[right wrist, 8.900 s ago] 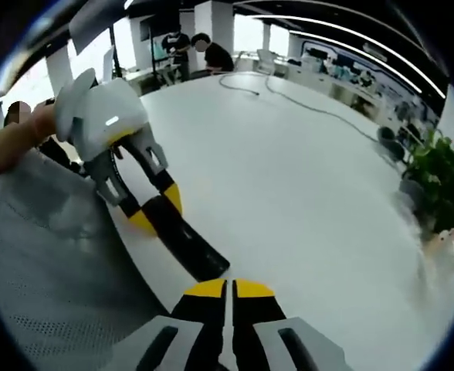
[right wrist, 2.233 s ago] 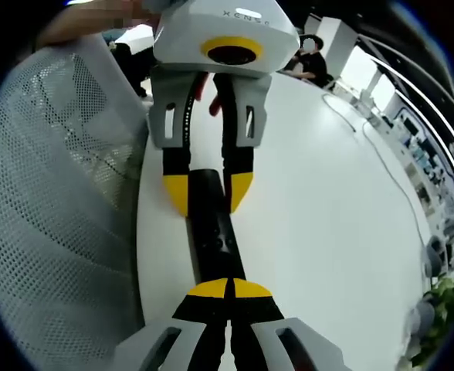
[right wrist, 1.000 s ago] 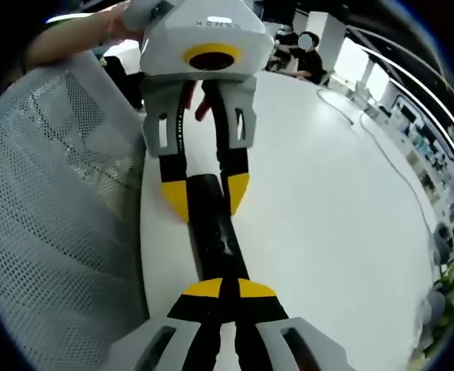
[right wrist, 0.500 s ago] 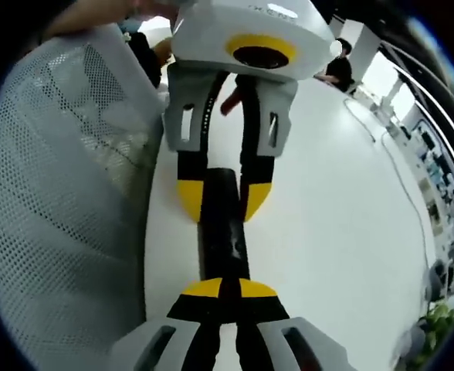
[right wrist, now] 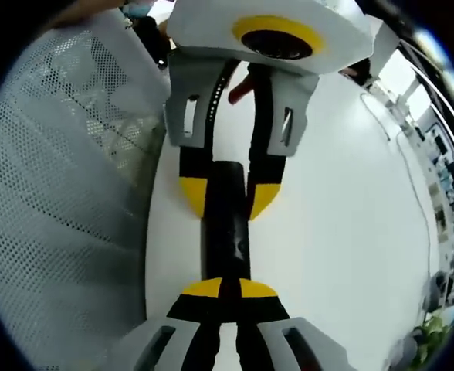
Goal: Press the specified remote control buttons in sequence, fully releasing each button before pressing the next.
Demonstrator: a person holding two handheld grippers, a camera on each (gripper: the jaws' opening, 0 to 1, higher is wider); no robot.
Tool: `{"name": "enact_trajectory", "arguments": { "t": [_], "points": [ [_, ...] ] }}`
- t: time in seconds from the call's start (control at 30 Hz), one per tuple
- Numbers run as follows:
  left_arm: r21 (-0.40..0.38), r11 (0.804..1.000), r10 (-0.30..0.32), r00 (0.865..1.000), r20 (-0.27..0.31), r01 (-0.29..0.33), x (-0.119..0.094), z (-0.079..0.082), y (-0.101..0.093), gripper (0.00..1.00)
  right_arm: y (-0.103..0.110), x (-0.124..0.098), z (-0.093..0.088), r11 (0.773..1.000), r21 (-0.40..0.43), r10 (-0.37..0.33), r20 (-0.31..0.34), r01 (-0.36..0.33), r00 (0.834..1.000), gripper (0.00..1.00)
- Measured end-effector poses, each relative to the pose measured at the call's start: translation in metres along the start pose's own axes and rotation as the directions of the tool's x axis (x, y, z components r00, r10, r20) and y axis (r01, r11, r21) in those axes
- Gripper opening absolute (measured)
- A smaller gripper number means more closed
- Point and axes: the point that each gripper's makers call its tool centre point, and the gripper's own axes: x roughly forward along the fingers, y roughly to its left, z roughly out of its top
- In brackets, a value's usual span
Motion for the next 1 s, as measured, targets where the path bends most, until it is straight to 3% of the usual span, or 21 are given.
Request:
{"name": "enact_trajectory", "arguments": {
  "t": [0.17,0.47,0.57,0.63,0.93,1.0],
  "points": [
    [-0.003,1.0,0.001,1.0,0.001,-0.001,0.0,0.0001,0.0,0.25,-0.0002,-0.0011,0.0,0.999,0.039,-0.015,0.027,0.014,1.0,0.02],
    [-0.003,1.0,0.0,1.0,-0.003,0.0,0.0001,0.0001,-0.0002,0.25,-0.0017,-0.0015,0.0002,0.998,0.065,-0.018,0.021,0.017,1.0,0.03],
    [-0.002,1.0,-0.002,1.0,-0.004,0.002,0.0001,0.0001,-0.0001,0.25,-0.0023,-0.0024,0.0,0.994,0.108,-0.013,0.045,0.008,0.999,0.02],
    [-0.002,1.0,-0.002,1.0,-0.006,0.002,0.0,0.0001,-0.0002,0.25,-0.002,-0.0028,0.001,0.983,0.182,-0.016,0.076,0.002,0.997,0.03],
    [0.0,1.0,-0.004,1.0,-0.008,0.004,-0.0001,0.0004,-0.0001,0.25,-0.0056,-0.0031,0.0014,0.988,0.148,-0.064,0.074,0.052,0.995,0.1],
    [0.001,1.0,-0.005,1.0,-0.009,0.005,-0.0001,0.0004,0.0,0.25,-0.0032,-0.0022,0.0017,0.985,0.172,-0.031,0.084,0.016,0.996,0.07]
  ]
}}
